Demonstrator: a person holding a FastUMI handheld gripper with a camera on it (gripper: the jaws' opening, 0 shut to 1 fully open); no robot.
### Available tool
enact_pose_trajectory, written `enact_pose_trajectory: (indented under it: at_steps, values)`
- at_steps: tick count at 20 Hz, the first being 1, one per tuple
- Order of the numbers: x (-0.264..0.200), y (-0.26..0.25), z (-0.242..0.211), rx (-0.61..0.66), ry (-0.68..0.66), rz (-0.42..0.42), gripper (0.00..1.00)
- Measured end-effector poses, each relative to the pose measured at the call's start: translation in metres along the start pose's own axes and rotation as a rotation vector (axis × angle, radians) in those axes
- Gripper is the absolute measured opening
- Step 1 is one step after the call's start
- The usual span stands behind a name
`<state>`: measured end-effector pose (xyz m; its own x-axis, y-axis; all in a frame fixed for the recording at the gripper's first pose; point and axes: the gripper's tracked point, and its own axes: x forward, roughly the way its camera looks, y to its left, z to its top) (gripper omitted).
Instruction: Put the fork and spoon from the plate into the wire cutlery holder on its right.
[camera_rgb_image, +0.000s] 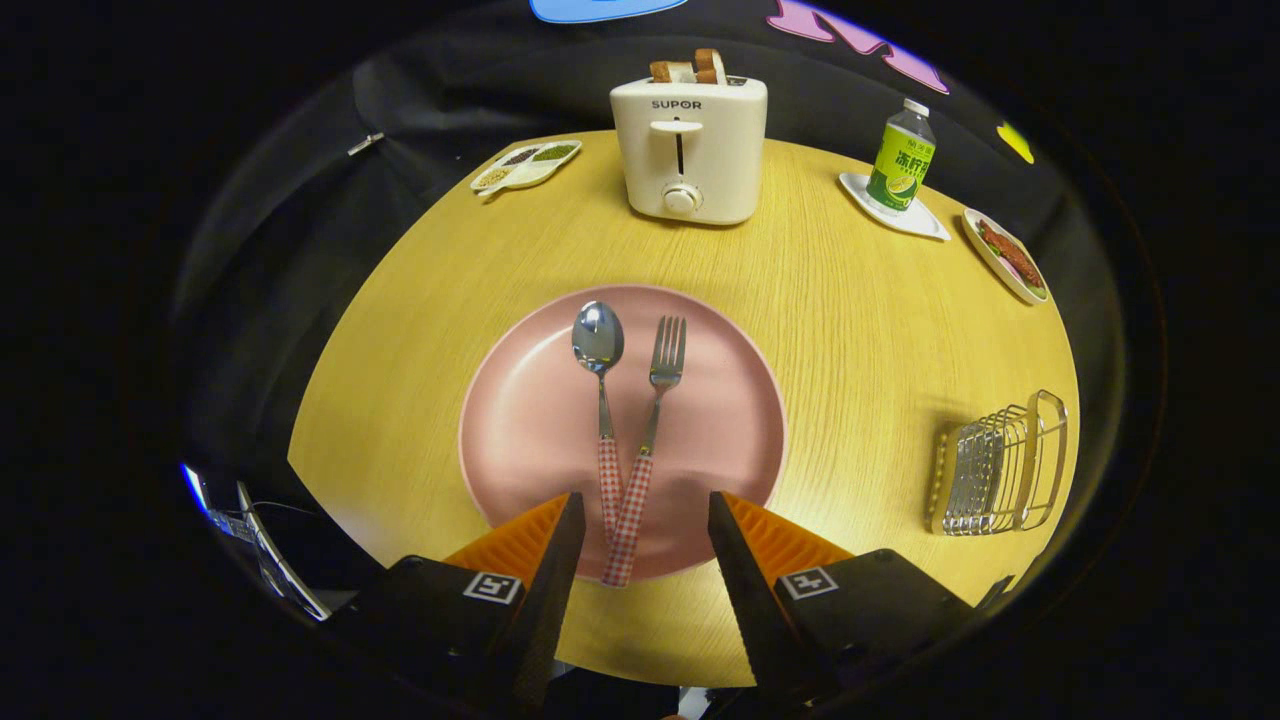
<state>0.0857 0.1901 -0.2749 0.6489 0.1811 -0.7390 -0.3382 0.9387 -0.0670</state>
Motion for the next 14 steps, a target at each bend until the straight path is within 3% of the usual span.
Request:
enact_pose_trajectory:
  at_steps: [3,4,5,6,10,14]
  values:
    - [0.008,0.006,-0.01,0.01,0.06,0.034,0.71]
    - [0.008,0.008,-0.01,0.024,0.071,0.045,0.6]
    - [0.01,0.009,-0.011,0.032,0.081,0.052,0.57]
    - [0.009,0.007,-0.011,0.034,0.087,0.051,0.57]
    - [0.009,0.006,-0.013,0.045,0.101,0.053,0.26]
    - [0.016,0.003,-0.017,0.071,0.112,0.066,0.18]
